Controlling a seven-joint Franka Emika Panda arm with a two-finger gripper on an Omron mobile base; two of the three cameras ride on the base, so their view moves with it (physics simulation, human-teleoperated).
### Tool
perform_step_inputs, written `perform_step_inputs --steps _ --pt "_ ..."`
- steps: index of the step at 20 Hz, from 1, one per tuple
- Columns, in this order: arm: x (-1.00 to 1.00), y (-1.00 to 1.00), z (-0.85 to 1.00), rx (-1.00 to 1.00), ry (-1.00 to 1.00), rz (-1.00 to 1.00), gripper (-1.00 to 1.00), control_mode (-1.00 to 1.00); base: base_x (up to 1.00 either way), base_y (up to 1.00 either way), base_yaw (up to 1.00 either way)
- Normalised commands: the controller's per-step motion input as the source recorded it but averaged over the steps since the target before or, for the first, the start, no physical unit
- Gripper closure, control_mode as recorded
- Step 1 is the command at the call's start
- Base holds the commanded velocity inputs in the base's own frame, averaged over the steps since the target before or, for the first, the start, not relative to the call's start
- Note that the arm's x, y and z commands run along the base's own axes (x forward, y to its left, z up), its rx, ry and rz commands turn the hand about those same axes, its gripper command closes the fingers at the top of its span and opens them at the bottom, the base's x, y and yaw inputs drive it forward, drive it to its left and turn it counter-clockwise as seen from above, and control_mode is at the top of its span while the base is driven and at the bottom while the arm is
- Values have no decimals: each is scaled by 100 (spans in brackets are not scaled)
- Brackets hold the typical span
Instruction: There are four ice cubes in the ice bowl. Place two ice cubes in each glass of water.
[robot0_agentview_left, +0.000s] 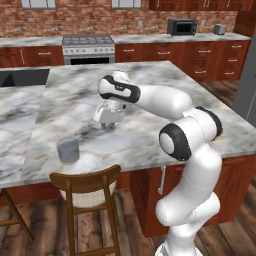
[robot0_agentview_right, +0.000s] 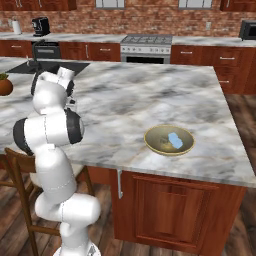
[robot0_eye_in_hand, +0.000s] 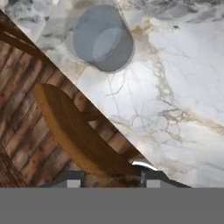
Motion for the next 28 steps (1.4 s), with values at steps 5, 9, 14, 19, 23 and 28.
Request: perform_step_inputs --steps 5,9,14,19,23,28 --pt "34 74 -21 0 1 15 100 -100 0 0 0" --pt "43 65 -25 0 1 15 100 -100 0 0 0" --pt "44 29 -15 2 0 9 100 -100 0 0 0" --pt "43 26 -9 0 0 4 100 -100 0 0 0" --pt "21 32 -12 0 0 3 100 -100 0 0 0" --pt "4 27 -34 0 1 3 100 -100 0 0 0"
